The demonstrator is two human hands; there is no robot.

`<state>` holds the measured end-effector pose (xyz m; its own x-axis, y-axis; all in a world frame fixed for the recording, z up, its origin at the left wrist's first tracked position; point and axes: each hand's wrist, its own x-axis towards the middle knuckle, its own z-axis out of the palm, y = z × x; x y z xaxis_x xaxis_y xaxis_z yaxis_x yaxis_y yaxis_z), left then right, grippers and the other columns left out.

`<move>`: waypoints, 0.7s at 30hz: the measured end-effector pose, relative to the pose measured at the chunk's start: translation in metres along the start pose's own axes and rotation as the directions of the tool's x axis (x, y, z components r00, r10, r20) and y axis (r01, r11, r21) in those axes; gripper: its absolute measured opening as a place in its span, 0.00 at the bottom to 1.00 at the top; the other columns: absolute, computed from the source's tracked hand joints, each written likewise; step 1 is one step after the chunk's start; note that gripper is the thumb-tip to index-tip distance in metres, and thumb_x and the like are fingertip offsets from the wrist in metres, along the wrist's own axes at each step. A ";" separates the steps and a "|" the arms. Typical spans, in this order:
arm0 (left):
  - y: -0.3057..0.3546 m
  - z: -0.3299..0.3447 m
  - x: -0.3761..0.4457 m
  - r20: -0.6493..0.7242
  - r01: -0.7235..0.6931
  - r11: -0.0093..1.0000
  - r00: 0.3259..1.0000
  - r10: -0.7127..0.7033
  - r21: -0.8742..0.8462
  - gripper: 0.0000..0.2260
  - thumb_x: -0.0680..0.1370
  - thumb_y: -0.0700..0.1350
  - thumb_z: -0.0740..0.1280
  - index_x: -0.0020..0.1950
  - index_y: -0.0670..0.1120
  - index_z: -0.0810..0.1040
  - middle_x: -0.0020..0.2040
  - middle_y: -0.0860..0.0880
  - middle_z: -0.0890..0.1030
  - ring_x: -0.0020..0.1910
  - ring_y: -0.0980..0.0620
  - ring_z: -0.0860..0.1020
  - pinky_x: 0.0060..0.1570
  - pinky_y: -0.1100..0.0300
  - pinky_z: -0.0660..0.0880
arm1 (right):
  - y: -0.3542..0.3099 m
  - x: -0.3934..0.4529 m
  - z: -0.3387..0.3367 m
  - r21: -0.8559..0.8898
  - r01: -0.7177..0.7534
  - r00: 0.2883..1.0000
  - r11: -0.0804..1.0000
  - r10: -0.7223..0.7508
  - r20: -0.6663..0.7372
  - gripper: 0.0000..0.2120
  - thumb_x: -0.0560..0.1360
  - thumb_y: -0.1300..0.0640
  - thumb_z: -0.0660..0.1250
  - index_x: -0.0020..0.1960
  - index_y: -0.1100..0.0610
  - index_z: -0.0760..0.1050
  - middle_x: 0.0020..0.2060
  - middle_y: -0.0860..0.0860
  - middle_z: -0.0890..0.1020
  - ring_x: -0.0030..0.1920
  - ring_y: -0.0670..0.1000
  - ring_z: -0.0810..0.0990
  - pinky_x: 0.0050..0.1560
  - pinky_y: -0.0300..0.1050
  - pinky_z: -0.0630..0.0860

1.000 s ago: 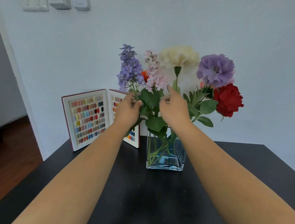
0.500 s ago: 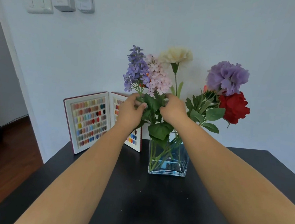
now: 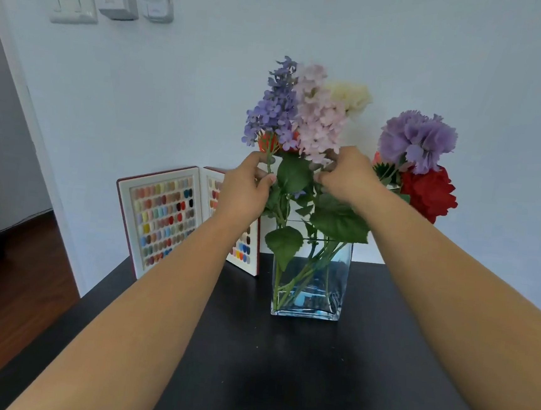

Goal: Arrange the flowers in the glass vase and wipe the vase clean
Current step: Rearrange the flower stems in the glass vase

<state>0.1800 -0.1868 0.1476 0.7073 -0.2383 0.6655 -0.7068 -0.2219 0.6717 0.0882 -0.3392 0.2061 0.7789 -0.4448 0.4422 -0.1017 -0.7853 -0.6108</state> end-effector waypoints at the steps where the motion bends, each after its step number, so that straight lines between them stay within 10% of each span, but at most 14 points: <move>1: 0.002 0.000 0.002 0.002 -0.001 1.000 1.000 0.001 0.014 0.09 0.79 0.42 0.67 0.59 0.51 0.76 0.38 0.52 0.80 0.37 0.54 0.80 0.43 0.56 0.79 | 0.000 0.000 -0.006 0.064 0.001 1.000 0.998 -0.002 0.006 0.05 0.72 0.63 0.68 0.48 0.58 0.77 0.50 0.58 0.82 0.51 0.59 0.80 0.52 0.52 0.79; 14: -0.008 -0.013 0.005 -0.035 0.170 0.985 0.985 -0.170 0.022 0.06 0.79 0.40 0.65 0.54 0.50 0.72 0.38 0.52 0.80 0.37 0.54 0.80 0.28 0.70 0.70 | 0.003 -0.004 -0.062 0.323 0.032 0.999 0.946 -0.020 -0.039 0.11 0.71 0.69 0.69 0.44 0.54 0.80 0.38 0.58 0.83 0.41 0.56 0.84 0.47 0.49 0.83; 21: 0.002 -0.007 0.006 0.011 0.147 0.989 0.989 -0.147 -0.009 0.07 0.79 0.41 0.65 0.55 0.50 0.74 0.40 0.48 0.82 0.37 0.49 0.82 0.36 0.61 0.77 | 0.002 0.000 -0.062 0.318 0.026 0.999 0.948 -0.031 0.009 0.11 0.71 0.69 0.69 0.44 0.54 0.80 0.38 0.58 0.82 0.38 0.54 0.83 0.45 0.47 0.82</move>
<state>0.1833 -0.1824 0.1555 0.8033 -0.2131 0.5562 -0.5951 -0.2460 0.7651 0.0495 -0.3672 0.2457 0.7870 -0.4166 0.4551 0.1213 -0.6188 -0.7761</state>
